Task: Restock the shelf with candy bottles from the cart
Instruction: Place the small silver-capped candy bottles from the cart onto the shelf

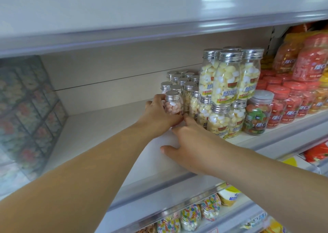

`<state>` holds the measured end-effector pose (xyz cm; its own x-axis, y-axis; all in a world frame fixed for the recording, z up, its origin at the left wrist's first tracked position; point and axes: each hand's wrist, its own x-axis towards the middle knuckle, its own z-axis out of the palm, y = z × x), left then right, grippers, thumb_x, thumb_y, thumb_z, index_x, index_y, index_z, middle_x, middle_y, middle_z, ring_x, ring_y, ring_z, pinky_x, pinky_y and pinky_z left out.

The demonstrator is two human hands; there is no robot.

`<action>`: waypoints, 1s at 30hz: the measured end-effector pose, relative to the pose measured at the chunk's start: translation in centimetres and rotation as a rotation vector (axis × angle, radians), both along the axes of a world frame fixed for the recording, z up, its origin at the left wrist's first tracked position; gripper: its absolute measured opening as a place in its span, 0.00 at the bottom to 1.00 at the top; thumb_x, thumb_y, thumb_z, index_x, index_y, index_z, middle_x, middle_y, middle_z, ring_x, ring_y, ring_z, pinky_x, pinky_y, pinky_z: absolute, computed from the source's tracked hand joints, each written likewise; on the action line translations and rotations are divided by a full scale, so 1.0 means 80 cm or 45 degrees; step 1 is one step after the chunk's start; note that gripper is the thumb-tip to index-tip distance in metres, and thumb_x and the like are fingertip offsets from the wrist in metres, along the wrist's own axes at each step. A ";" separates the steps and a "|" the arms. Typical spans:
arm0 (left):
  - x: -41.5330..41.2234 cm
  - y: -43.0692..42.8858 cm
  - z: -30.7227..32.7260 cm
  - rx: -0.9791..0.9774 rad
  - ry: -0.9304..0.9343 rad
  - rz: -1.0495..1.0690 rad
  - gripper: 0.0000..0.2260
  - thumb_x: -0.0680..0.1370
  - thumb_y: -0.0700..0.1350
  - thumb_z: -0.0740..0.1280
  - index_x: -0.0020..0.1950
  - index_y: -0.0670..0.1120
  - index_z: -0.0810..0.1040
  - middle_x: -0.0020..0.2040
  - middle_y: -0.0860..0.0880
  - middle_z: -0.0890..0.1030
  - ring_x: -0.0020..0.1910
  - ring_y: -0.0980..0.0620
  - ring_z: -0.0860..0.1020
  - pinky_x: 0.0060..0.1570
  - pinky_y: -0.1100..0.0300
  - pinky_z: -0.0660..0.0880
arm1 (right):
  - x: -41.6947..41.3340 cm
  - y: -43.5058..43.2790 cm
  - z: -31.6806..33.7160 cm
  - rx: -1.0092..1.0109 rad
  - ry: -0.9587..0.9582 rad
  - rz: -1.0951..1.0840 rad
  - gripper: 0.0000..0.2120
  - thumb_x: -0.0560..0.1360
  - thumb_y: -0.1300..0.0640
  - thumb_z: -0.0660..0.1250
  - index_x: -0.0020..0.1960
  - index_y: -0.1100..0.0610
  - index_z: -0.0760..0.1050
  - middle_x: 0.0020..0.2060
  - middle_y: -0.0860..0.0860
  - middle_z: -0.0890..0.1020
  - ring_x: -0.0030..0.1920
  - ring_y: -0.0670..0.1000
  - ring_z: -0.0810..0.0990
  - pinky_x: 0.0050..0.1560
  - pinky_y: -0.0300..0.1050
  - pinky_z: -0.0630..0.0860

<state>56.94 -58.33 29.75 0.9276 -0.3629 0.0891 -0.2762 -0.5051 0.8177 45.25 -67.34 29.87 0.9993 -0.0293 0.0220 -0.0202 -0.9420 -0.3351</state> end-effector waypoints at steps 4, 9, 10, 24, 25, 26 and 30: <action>0.011 0.021 0.021 -0.017 0.261 -0.254 0.33 0.65 0.42 0.74 0.69 0.51 0.71 0.61 0.49 0.78 0.54 0.52 0.78 0.50 0.60 0.74 | 0.017 0.003 0.003 0.021 0.037 0.000 0.28 0.79 0.40 0.61 0.74 0.53 0.67 0.72 0.57 0.59 0.70 0.58 0.68 0.69 0.49 0.68; 0.022 0.030 0.036 -0.075 0.006 -0.096 0.16 0.78 0.37 0.63 0.60 0.55 0.78 0.52 0.52 0.79 0.47 0.53 0.77 0.46 0.63 0.72 | 0.024 0.007 0.003 0.054 0.061 -0.004 0.30 0.79 0.41 0.61 0.78 0.49 0.58 0.77 0.58 0.49 0.76 0.61 0.58 0.74 0.53 0.62; 0.026 0.028 0.038 -0.050 -0.161 -0.050 0.15 0.80 0.39 0.63 0.60 0.57 0.78 0.50 0.53 0.78 0.43 0.54 0.76 0.41 0.68 0.71 | 0.024 0.008 0.003 0.063 0.051 -0.011 0.31 0.79 0.41 0.62 0.78 0.49 0.56 0.77 0.58 0.47 0.77 0.61 0.56 0.74 0.54 0.61; 0.035 0.000 0.063 0.565 -0.581 -0.227 0.22 0.80 0.44 0.65 0.72 0.62 0.70 0.69 0.46 0.62 0.69 0.45 0.61 0.69 0.58 0.55 | 0.018 0.013 0.000 0.111 0.022 -0.094 0.36 0.78 0.40 0.62 0.80 0.43 0.47 0.73 0.58 0.51 0.73 0.59 0.60 0.72 0.52 0.64; 0.035 0.000 0.063 0.566 -0.575 -0.214 0.22 0.80 0.45 0.66 0.72 0.61 0.70 0.69 0.46 0.62 0.69 0.45 0.60 0.69 0.59 0.55 | 0.018 0.013 0.000 0.118 0.022 -0.096 0.36 0.78 0.40 0.62 0.80 0.43 0.47 0.72 0.58 0.52 0.72 0.59 0.62 0.71 0.51 0.65; 0.035 0.001 0.062 0.574 -0.571 -0.203 0.22 0.80 0.45 0.66 0.72 0.60 0.70 0.69 0.46 0.61 0.69 0.45 0.60 0.69 0.59 0.56 | 0.017 0.013 0.000 0.123 0.018 -0.097 0.36 0.78 0.40 0.62 0.79 0.44 0.48 0.72 0.57 0.52 0.71 0.59 0.63 0.69 0.50 0.65; 0.038 0.007 0.061 0.562 -0.589 -0.175 0.20 0.80 0.47 0.66 0.72 0.58 0.70 0.70 0.48 0.60 0.71 0.45 0.59 0.64 0.63 0.54 | 0.018 0.014 -0.001 0.106 0.008 -0.104 0.36 0.78 0.39 0.62 0.79 0.44 0.50 0.71 0.57 0.52 0.70 0.58 0.65 0.68 0.49 0.66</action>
<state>59.94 -57.79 34.62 0.7719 -0.5691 0.2835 -0.6356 -0.7015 0.3224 46.68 -66.24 29.82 0.9937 -0.1118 0.0100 -0.0979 -0.9062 -0.4114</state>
